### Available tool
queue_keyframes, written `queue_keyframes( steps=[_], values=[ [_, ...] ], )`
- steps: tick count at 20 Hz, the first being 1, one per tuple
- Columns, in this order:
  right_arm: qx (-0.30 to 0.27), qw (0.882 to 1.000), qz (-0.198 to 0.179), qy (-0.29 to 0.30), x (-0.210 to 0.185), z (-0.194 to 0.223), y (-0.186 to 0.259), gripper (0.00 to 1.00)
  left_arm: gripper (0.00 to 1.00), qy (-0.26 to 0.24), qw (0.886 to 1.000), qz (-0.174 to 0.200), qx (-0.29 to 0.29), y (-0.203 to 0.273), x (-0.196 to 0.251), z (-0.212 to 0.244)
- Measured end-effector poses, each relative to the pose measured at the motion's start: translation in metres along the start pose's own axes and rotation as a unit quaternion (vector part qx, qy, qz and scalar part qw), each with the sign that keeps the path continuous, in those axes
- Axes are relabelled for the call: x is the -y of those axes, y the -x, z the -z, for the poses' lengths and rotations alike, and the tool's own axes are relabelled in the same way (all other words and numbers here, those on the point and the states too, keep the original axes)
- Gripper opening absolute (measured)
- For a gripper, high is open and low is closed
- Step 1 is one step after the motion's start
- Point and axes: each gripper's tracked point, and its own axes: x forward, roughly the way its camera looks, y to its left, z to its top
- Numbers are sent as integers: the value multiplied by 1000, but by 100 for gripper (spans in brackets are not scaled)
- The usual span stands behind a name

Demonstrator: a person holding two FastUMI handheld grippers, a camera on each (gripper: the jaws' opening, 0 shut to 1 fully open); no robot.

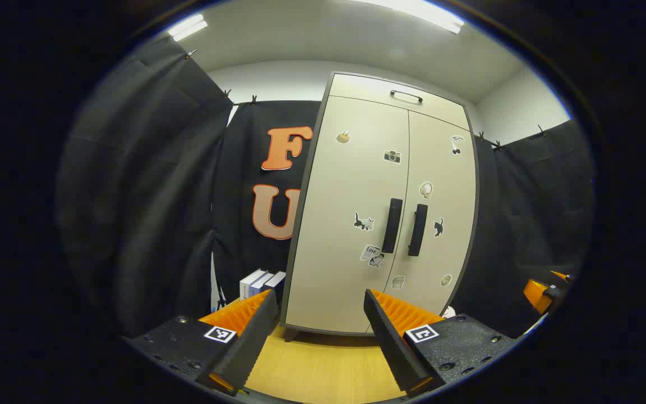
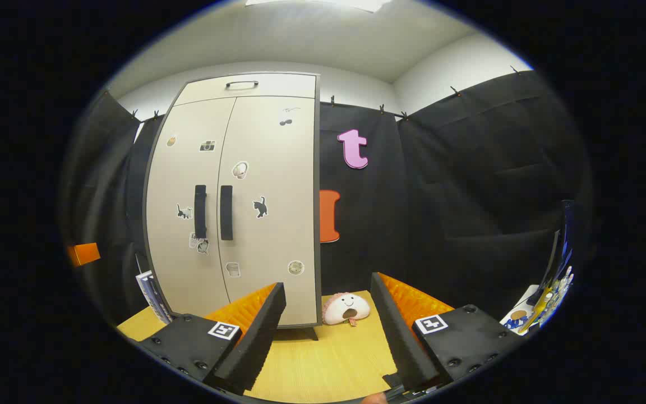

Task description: Open the right door of the double-door shoe cabinet with the right hand, and open the left door with the left hand.

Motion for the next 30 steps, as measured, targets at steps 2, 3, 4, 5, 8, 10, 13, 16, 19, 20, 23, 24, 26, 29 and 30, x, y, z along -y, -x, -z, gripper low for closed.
queue_keyframes(
  steps=[2,3,4,5,8,10,13,16,19,20,23,24,26,29,30],
  values=[
    [-12,1000,-9,-9,-7,4,1,98,95,-7,1000,3,-3,1,2,1],
    [-16,1000,-13,-11,-9,4,1,98,95,-7,1000,6,-1,2,4,-1],
    [-16,1000,-16,-11,-10,3,2,98,95,-7,1000,9,1,3,6,-3],
    [-11,1000,-16,-9,-10,0,3,98,95,-7,1000,13,1,4,9,-4],
    [-11,1000,-12,2,-9,-1,5,98,95,-15,1000,16,-9,4,10,-1],
    [-15,1000,-18,9,-12,0,6,98,95,-15,1000,20,-5,4,11,-4],
    [-22,999,-21,10,-12,2,5,98,95,-8,1000,21,3,4,12,-7],
    [-27,999,-31,6,-16,3,6,98,95,-3,1000,29,4,3,14,-8],
    [-31,999,-30,7,-16,5,6,98,95,-5,1000,31,4,2,15,-8],
    [-32,999,-32,7,-18,5,6,98,95,-5,999,33,5,2,15,-9],
    [-33,999,-38,7,-22,6,4,98,92,-4,999,36,7,1,17,-10],
    [-37,998,-41,6,-24,8,3,98,95,-3,999,39,5,1,18,-8],
    [-42,998,-46,3,-29,9,0,98,95,-3,999,43,2,1,19,-6],
    [-47,998,-51,2,-37,7,-11,98,95,-10,999,44,-2,1,17,-1],
    [-48,998,-50,3,-39,6,-16,98,95,-12,999,44,-2,0,17,0]
  ],
)
